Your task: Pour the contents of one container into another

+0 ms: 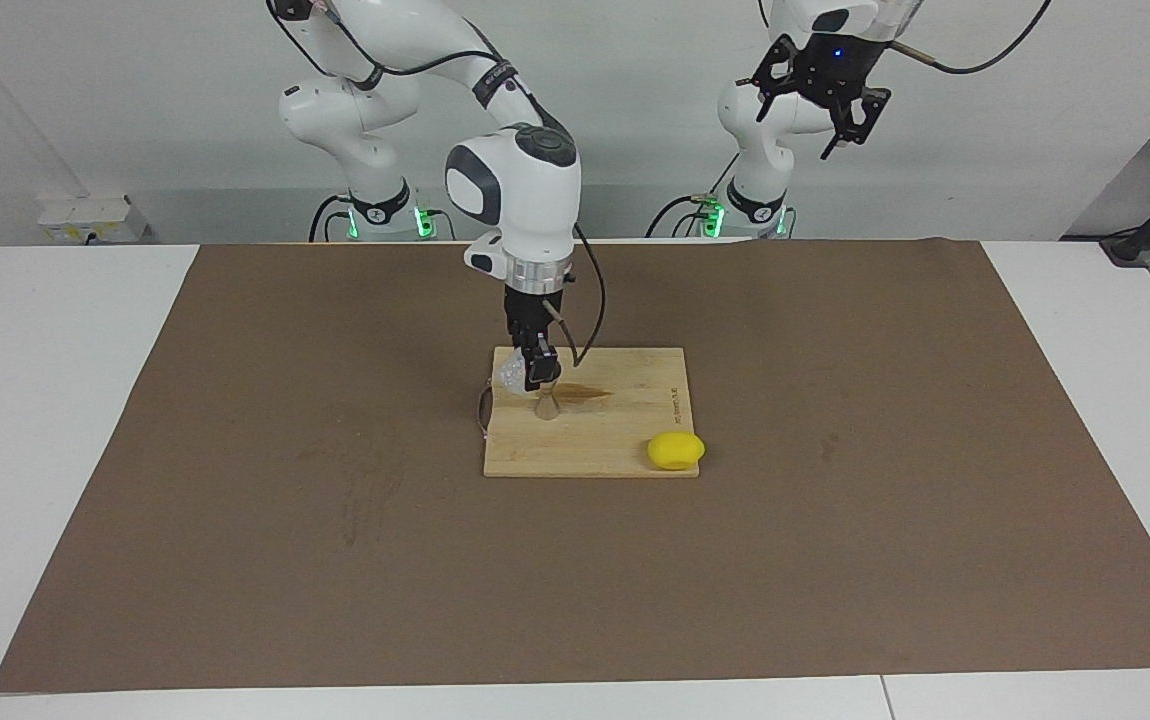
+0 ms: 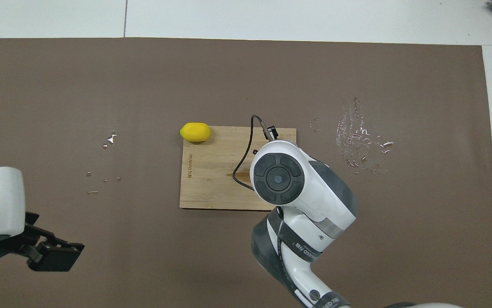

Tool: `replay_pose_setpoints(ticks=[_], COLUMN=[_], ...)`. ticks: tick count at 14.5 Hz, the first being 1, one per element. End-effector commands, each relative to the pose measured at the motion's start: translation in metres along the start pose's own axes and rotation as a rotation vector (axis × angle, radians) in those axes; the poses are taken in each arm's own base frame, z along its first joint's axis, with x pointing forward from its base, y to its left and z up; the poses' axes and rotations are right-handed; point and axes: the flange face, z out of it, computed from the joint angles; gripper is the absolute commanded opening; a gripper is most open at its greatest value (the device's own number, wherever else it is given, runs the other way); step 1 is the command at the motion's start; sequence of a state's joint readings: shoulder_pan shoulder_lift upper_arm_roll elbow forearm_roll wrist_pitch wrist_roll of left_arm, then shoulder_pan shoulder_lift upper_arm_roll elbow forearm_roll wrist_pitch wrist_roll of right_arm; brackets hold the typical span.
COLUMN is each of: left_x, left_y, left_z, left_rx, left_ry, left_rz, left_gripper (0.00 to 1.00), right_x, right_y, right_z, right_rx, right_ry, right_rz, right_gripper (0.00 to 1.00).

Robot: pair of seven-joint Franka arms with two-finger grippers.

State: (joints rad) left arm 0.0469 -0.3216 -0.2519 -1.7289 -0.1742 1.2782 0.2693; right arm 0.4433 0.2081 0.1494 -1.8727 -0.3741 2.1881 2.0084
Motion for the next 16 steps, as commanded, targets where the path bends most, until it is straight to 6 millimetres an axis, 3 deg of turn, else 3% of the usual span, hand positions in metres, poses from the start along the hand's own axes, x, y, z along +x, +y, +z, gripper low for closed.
replay_pose_setpoints(ticks=[1, 3, 5, 8, 12, 16], left_x=[-0.021, -0.020, -0.022, -0.023, -0.025, -0.035], left_y=[-0.021, -0.023, -0.031, -0.048, -0.127, -0.174], left_z=[0.012, 0.014, 0.021, 0.049, 0.068, 0.064], left_rx=[0.024, 0.025, 0.032, 0.042, 0.070, 0.098], left_ry=[0.033, 0.043, 0.075, 0.112, 0.213, 0.279], left_rz=[-0.316, -0.464, -0.486, -0.504, -0.439, -0.484], left_gripper=[1.00, 1.00, 1.00, 1.00, 1.00, 1.00], right_x=[0.001, 0.000, 0.003, 0.010, 0.034, 0.071], right_y=[0.000, 0.000, -0.001, -0.004, -0.008, -0.008], right_z=[-0.001, 0.000, 0.000, -0.002, 0.005, 0.022], right_rx=[0.012, 0.000, -0.024, -0.064, -0.109, -0.162], right_ry=[0.032, 0.024, 0.012, -0.092, -0.189, -0.311], right_rz=[-0.002, 0.003, 0.018, 0.098, 0.171, 0.224], right_gripper=[0.00, 0.00, 0.00, 0.00, 0.00, 0.00])
